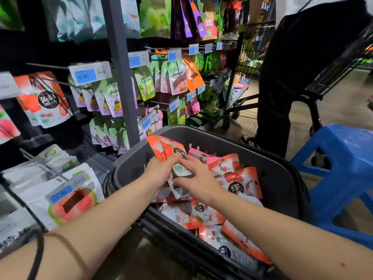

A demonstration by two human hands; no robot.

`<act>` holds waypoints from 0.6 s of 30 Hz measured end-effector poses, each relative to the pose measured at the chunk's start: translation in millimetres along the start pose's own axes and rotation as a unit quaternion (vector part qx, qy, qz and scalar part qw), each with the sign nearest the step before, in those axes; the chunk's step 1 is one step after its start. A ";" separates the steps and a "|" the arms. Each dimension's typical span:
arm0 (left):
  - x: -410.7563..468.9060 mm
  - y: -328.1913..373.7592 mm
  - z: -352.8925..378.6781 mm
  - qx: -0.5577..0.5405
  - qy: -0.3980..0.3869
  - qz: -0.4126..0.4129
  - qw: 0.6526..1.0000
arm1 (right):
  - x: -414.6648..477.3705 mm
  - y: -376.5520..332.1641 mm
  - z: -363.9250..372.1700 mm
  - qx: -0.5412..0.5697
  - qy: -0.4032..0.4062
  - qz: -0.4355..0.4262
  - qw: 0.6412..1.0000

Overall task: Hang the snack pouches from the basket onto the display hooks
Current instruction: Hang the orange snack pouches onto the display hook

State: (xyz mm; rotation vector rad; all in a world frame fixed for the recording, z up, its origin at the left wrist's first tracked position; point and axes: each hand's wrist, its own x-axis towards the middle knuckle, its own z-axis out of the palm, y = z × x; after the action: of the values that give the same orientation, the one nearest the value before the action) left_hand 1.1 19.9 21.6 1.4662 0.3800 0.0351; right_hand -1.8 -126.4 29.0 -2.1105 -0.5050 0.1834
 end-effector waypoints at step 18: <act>5.5 -3.3 -12.7 0.104 0.048 -0.023 0.993 | -15.6 90.1 4.9 -0.327 -0.205 0.170 0.907</act>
State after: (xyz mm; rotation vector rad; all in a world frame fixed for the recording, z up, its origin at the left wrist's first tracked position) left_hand 2.2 33.1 16.4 1.6648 0.5071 0.0304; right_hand 8.1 -173.0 -49.2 -2.8327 -0.4765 0.7616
